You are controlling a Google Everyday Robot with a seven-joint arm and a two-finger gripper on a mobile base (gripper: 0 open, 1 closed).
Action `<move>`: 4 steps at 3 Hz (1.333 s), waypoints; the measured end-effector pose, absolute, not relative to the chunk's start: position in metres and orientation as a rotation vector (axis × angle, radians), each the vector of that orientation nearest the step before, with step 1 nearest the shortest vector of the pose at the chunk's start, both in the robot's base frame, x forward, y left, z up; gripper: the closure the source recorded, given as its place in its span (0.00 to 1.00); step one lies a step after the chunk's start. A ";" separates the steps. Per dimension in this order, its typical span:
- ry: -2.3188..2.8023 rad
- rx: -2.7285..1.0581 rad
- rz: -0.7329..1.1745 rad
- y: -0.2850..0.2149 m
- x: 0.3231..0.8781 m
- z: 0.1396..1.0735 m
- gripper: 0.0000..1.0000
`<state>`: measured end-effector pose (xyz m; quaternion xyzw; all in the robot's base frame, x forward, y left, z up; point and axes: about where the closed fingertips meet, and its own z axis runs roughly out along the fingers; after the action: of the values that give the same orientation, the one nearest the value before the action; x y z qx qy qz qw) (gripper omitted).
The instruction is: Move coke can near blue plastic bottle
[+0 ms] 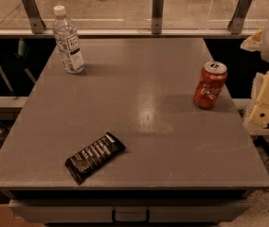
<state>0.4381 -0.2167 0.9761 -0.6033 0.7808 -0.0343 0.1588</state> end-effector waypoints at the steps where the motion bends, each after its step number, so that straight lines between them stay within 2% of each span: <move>1: 2.232 -1.725 -0.098 -0.217 0.438 0.976 0.00; 3: 2.157 -1.631 -0.055 -0.245 0.487 0.959 0.00; 4: 2.107 -1.554 0.049 -0.258 0.524 0.929 0.00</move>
Offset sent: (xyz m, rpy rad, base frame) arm 0.0362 -0.0203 -0.0120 0.0703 -0.0471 0.0065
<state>0.5240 -0.2578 0.9290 -0.5732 0.7773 0.0180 0.2587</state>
